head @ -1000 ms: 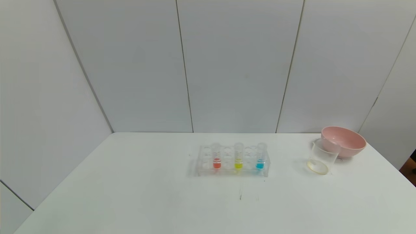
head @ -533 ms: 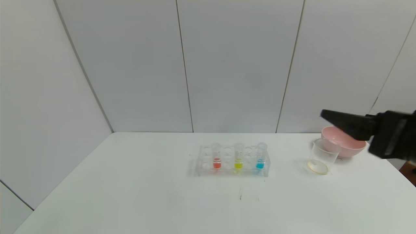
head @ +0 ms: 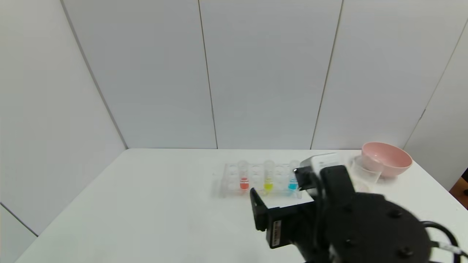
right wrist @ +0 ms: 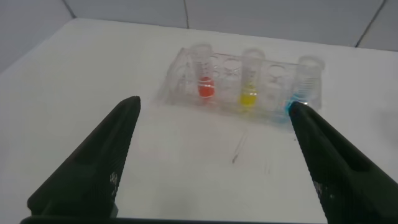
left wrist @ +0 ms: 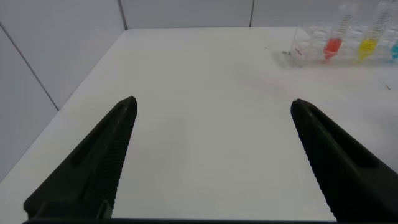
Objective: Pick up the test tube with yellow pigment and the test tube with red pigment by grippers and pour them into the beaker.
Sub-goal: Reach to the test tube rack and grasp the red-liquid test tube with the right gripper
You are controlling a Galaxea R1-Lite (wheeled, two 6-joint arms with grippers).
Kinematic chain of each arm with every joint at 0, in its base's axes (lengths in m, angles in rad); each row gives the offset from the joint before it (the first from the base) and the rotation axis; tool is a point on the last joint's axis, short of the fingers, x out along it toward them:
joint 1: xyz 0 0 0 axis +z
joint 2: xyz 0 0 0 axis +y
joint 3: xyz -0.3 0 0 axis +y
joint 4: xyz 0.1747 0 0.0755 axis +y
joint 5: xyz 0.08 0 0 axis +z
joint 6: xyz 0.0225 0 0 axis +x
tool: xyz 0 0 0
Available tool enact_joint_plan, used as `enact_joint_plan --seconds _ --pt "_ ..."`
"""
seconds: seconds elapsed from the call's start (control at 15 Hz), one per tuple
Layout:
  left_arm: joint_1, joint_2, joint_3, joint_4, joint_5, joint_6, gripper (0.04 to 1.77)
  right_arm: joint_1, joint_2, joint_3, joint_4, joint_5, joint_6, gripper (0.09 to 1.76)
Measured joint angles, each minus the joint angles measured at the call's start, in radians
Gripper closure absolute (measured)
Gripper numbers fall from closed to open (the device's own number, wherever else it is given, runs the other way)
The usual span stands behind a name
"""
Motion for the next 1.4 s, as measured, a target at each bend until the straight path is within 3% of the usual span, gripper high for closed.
enact_joint_plan --seconds 0.33,0.67,1.0,1.4 --pt "0.000 0.000 0.000 0.000 0.000 0.000 0.05 0.029 0.291 -0.086 -0.239 -0.106 -0.084 0.14" --pt "0.000 0.000 0.000 0.000 0.000 0.000 0.05 -0.067 0.487 -0.304 -0.280 -0.107 -0.180 0.14" --pt "0.000 0.000 0.000 0.000 0.000 0.000 0.05 -0.174 0.614 -0.474 -0.271 -0.007 -0.212 0.14" --pt "0.000 0.000 0.000 0.000 0.000 0.000 0.05 -0.212 0.668 -0.511 -0.270 0.053 -0.211 0.14"
